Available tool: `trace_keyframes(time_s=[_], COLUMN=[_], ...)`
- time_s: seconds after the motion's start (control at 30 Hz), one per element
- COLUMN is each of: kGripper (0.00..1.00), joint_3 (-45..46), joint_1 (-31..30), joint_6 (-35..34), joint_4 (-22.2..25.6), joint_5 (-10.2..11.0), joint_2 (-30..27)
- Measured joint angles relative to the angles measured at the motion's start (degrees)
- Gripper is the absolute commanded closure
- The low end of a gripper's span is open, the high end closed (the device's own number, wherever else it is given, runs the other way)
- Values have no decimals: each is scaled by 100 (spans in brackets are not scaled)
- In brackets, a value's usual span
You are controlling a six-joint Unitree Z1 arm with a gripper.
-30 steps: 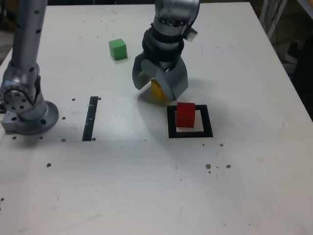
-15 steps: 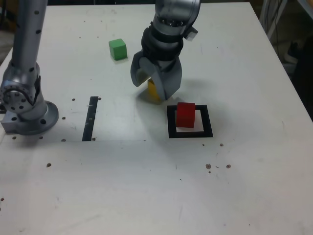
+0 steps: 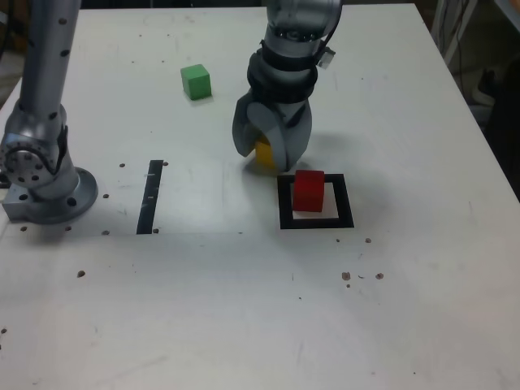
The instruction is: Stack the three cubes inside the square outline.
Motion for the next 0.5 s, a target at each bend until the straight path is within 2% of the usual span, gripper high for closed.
trace_keyframes(time_s=[0.07,0.2,0.3,0.37,0.5], kGripper=[83,86,90,92,92], joint_3=[-45,-231,-536,-800,-1265], joint_1=[-17,-31,-25,-23,-132], joint_6=[-175,-452,-592,-659,-938], joint_4=[-3,64,286,490,1166], joint_5=[43,399,548,479,103], joint_2=[15,27,-24,-123,-249])
